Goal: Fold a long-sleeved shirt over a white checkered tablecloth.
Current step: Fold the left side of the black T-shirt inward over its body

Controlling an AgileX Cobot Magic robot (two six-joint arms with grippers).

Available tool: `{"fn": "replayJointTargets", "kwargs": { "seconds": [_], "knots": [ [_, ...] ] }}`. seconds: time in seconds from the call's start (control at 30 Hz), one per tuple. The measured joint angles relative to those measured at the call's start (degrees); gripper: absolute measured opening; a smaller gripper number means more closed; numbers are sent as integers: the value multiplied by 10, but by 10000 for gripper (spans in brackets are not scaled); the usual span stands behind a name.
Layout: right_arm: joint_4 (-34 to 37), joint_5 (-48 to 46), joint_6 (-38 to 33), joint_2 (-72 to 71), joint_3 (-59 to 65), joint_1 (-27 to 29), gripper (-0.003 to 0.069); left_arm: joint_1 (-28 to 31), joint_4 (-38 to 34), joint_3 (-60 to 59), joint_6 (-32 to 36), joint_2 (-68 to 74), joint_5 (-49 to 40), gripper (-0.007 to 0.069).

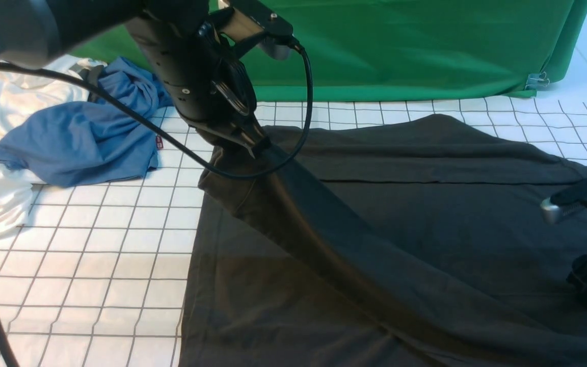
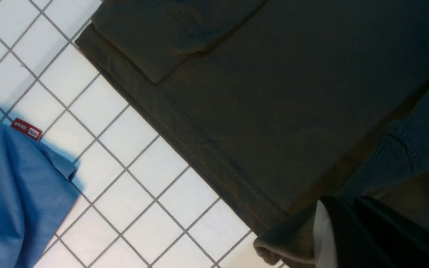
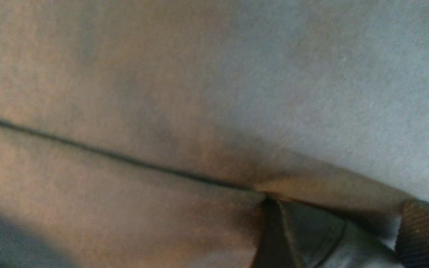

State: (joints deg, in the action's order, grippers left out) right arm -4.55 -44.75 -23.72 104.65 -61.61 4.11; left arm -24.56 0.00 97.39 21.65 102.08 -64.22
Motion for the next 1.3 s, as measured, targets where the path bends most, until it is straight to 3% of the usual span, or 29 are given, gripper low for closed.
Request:
{"fn": "replayJointTargets", "kwargs": {
  "seconds": [0.13,0.17,0.23,0.33,0.8,1.3],
  "knots": [
    [1,-6,-1,1,0,0,306,0,0,0,0,0,0,-29],
    [1,-9,-1,2,0,0,200,0,0,0,0,0,0,-29],
    [1,-13,-1,2,0,0,113,0,0,0,0,0,0,-29],
    [2,-19,4,-1,0,0,37,0,0,0,0,0,0,-29],
    [-52,-64,108,-94,0,3,32,0,0,0,8,0,24,-29],
    [-56,-132,136,-152,1,40,37,0,-56,9,41,49,102,-29]
  ]
}}
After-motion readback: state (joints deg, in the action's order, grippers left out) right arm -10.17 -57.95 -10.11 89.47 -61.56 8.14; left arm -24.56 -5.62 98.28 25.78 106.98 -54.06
